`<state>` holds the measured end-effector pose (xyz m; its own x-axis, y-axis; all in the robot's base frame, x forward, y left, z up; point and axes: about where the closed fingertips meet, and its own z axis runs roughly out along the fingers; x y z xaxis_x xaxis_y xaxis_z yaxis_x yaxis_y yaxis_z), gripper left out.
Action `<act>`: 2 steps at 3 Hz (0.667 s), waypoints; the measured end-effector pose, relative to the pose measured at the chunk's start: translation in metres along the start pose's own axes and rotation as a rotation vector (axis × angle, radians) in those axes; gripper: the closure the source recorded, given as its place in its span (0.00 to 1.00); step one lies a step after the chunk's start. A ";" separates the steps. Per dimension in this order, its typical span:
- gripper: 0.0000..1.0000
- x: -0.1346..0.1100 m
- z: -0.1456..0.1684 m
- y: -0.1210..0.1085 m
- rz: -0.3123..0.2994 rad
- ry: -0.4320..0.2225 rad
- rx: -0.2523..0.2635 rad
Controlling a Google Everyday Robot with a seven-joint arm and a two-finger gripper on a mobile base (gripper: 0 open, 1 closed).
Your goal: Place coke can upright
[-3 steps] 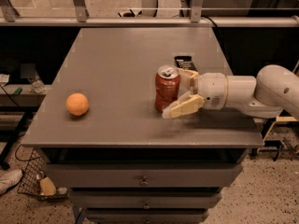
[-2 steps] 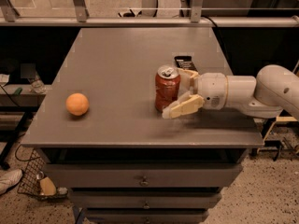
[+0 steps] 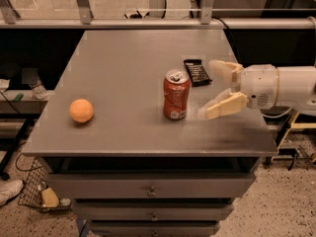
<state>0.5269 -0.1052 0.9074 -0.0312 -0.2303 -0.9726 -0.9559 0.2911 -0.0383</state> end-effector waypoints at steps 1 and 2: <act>0.00 -0.009 -0.039 -0.001 -0.029 0.026 0.074; 0.00 -0.012 -0.079 0.000 -0.050 0.007 0.160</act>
Offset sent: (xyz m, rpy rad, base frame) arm -0.0408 -0.1276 0.0446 -0.0072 -0.1418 -0.2609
